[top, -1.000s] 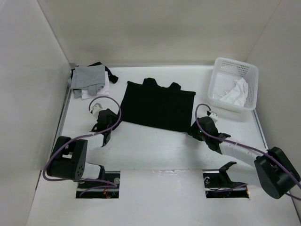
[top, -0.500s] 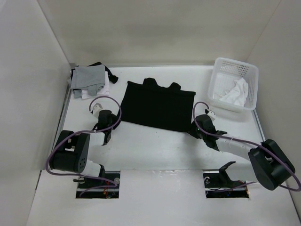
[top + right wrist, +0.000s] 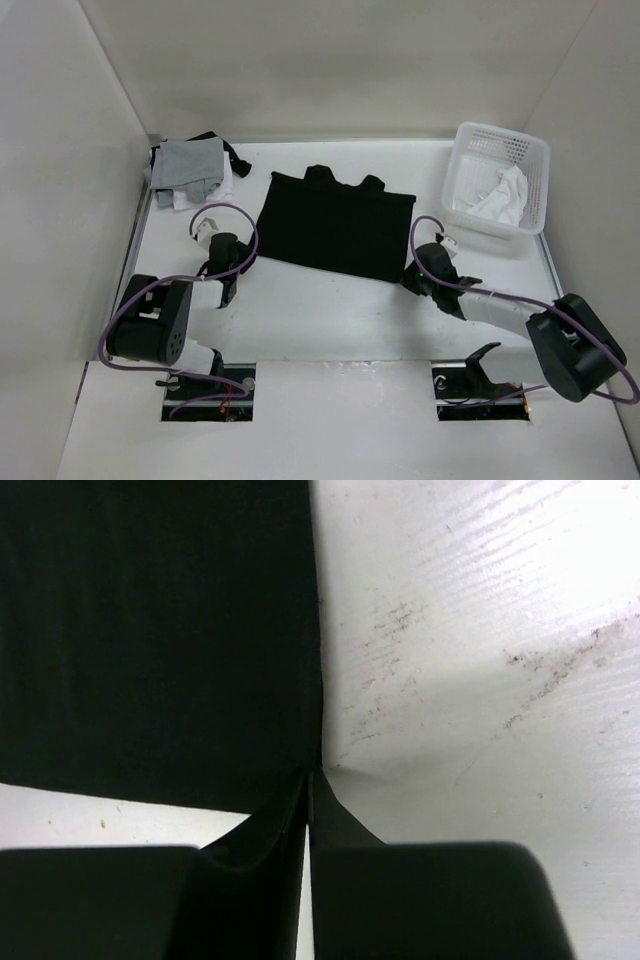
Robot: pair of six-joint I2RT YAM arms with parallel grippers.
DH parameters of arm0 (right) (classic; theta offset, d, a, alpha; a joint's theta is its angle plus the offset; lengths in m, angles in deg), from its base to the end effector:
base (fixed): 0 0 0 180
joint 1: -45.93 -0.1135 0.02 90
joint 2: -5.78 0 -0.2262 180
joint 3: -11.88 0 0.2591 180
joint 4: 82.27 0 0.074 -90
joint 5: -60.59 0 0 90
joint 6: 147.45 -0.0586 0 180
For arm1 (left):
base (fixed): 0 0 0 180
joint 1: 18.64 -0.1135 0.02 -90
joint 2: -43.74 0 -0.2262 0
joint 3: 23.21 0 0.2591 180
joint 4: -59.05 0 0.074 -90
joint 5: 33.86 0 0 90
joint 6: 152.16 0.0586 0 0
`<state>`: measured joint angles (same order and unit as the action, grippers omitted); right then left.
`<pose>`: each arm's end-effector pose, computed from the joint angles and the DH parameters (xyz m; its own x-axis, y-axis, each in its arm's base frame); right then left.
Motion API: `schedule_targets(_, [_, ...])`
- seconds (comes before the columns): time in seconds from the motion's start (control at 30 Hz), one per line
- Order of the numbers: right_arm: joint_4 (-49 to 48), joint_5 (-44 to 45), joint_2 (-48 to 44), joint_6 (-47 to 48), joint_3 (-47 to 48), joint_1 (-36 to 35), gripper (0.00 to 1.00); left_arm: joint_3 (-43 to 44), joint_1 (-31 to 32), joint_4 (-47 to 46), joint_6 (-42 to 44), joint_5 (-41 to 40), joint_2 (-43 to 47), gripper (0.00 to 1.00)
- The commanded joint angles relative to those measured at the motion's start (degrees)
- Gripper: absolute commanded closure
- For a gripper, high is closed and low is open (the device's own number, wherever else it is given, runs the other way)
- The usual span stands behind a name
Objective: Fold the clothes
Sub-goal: Fold the tank top
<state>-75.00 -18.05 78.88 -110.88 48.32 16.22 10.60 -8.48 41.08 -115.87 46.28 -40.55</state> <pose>0.2287 0.1172 0.0840 -0.6503 0.5355 -0.5388 0.2679 0.8254 0.4970 0.2709 -0.0384 0.0679 -0.3386 -0.7461 -0.5733 -0.4077 0.6655 -0.6253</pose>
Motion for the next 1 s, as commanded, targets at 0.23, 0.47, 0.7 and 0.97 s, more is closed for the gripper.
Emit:
schedule_targets(0.23, [12.22,5.95,-23.57,3.85,3.04,-7.58,0.99,-0.92,0.96,13.73,1.76,-1.90,36.16,1.00])
schedule_targets(0.47, [39.57,17.11,-44.61,10.10,22.53,-20.93,0.99,16.98,5.09,40.29,10.55,-8.23,64.40,1.00])
schedule_targets(0.7, [47.86,24.58,-48.14,8.69,35.66,-36.41,0.99,30.63,6.15,50.94,12.49,-8.06,69.61,1.00])
schedule_targets(0.97, [38.67,14.88,-37.08,12.90,29.18,-26.89,0.98,19.15,6.76,48.33,10.21,-7.97,64.53,1.00])
